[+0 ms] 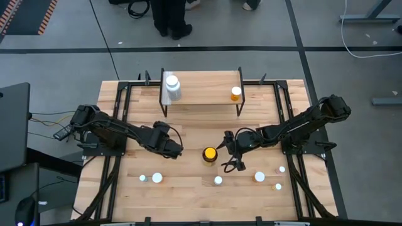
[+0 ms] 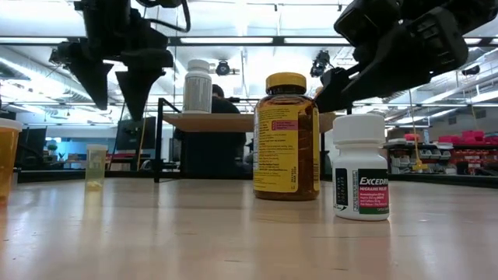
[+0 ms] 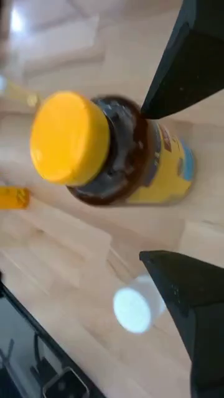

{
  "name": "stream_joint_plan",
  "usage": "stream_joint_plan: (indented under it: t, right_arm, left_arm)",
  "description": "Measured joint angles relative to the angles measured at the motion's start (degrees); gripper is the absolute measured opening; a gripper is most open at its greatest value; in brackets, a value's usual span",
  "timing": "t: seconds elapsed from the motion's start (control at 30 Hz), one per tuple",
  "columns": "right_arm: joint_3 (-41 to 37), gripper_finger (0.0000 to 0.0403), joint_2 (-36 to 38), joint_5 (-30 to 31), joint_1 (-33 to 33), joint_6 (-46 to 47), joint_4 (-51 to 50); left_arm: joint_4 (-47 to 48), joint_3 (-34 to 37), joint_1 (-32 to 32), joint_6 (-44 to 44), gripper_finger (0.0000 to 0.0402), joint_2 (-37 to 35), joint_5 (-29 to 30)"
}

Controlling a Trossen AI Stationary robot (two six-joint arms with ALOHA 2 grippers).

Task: Pick and place medicine bottles onto shelf by color
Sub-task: Put the big yellow medicine bottle on the shelf

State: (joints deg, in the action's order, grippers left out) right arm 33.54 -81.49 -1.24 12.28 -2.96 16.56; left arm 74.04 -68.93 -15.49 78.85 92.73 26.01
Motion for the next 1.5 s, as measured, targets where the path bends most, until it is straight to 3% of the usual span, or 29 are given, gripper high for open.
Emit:
stream_joint_plan:
  t: [0.13, 0.3, 0.6, 0.7, 0.77, 1.2, 1.33, 1.5]
  right_arm:
    - [0.00, 0.0391, 0.02, 3.77, -0.01, 0.32, 3.26]
    - [0.00, 0.0393, 0.02, 4.19, 0.16, 4.54, 10.92]
    - [0.00, 0.0382, 0.02, 5.05, 1.24, 10.22, 10.11]
    - [0.02, 0.0380, -0.25, 8.70, 2.20, 9.54, 11.01]
    - [0.02, 0.0380, -1.26, 10.76, 2.33, 8.98, 11.56]
    - [0.02, 0.0378, -15.19, 12.75, 2.02, 9.96, 29.95]
    - [0.02, 0.0362, -15.81, 13.63, 2.07, 10.71, 30.98]
    - [0.02, 0.0313, -15.77, 13.67, 2.07, 10.62, 31.50]
  left_arm:
    - [-0.04, 0.00, -0.25, -0.02, 0.0400, -0.02, 0.97]
    - [-2.39, 0.00, -1.42, 0.25, 0.0400, -0.04, 1.64]
    - [-9.17, 0.00, -3.77, 0.46, 0.0400, -0.04, 8.34]
    - [-9.99, 0.00, -4.90, 0.46, 0.0400, -0.04, 13.12]
    - [-10.32, 0.00, -5.26, -0.05, 0.0400, -0.04, 15.12]
    - [-10.07, 0.00, -5.01, -1.97, 0.0400, -0.15, 14.71]
    - [-10.44, 0.00, -5.02, -2.01, 0.0400, -0.15, 15.52]
    - [-10.63, 0.00, -5.00, -1.48, 0.0400, -0.15, 16.04]
